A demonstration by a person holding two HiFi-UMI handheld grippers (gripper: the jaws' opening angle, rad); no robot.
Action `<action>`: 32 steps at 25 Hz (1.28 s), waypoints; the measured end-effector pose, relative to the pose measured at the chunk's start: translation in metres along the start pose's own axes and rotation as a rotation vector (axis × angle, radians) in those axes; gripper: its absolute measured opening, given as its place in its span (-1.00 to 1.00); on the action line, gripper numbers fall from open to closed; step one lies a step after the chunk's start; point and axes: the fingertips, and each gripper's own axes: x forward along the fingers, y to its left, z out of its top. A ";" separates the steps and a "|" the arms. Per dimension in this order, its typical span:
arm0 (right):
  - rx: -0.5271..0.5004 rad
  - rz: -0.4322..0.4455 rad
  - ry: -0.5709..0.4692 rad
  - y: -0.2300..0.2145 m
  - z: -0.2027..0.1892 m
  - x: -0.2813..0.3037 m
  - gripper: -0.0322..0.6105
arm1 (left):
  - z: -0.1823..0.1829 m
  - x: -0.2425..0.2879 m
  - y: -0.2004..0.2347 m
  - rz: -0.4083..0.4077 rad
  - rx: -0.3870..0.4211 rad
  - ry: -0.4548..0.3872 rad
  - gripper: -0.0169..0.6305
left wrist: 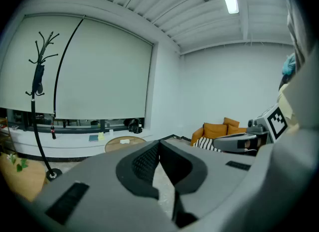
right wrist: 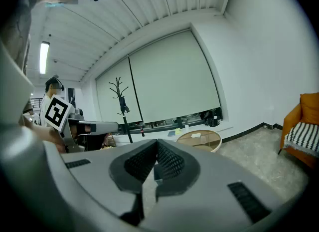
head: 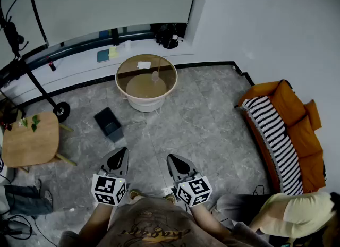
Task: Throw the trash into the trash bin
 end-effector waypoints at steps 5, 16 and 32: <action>0.015 0.014 -0.025 0.015 0.003 0.012 -0.85 | -0.003 -0.001 0.016 -0.016 0.004 0.004 -0.89; 0.012 -0.042 -0.055 0.039 -0.006 0.026 -0.85 | -0.018 -0.012 0.043 -0.076 0.024 0.014 -0.89; 0.021 -0.023 -0.044 0.007 0.012 0.095 -0.85 | 0.000 0.040 0.080 -0.059 0.015 0.007 -0.89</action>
